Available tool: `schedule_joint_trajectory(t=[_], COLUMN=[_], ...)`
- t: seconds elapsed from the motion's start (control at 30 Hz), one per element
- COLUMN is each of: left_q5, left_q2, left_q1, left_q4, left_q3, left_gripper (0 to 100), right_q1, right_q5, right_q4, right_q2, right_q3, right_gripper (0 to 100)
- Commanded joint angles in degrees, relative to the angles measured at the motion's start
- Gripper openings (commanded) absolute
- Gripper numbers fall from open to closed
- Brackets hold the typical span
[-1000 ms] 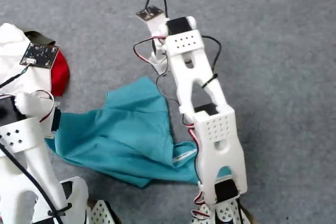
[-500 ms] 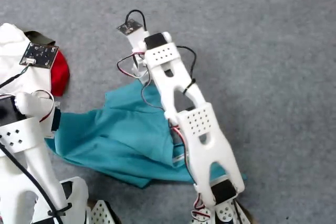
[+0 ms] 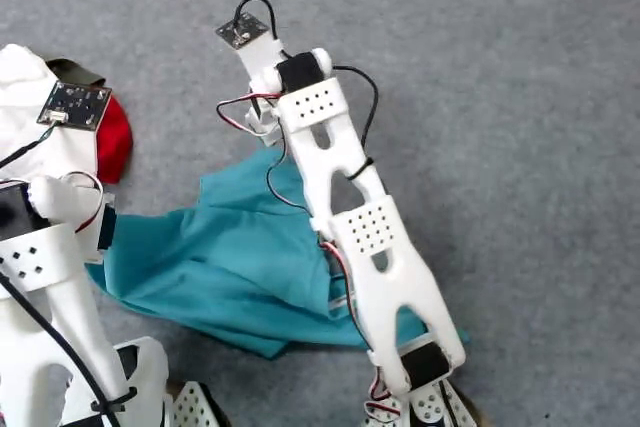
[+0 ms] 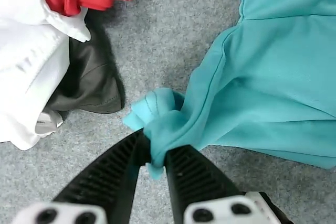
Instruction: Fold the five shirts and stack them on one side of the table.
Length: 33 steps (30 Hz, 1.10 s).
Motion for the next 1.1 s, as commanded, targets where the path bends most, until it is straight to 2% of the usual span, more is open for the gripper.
schedule_joint_trajectory(t=[0.0,0.27,0.4,0.6,0.87,1.07], left_q5=[0.3,0.3,0.3,0.3,0.5,2.3], left_q2=[-0.9,-0.9,-0.9,-0.9,-0.9,-0.9], left_q1=[0.6,0.6,0.6,0.6,0.6,0.7], left_q4=[0.4,0.4,0.4,0.4,0.4,0.2], left_q3=[-1.9,-1.9,-1.9,-1.9,-2.0,-3.4], left_gripper=[3,3,3,3,3,3], right_q1=[-2.3,-3.6,-3.2,-3.0,-2.9,2.0], right_q5=[-1.1,-4.7,-4.7,-4.3,-4.3,-4.7], right_q4=[0.5,-4.5,-2.8,-1.9,-1.4,0.5], right_q2=[-5.3,-2.9,-1.7,-1.0,-1.1,-2.2], right_q3=[3.6,18.5,17.1,16.5,15.5,4.5], right_gripper=[26.1,26.1,24.0,3.8,1.3,1.3])
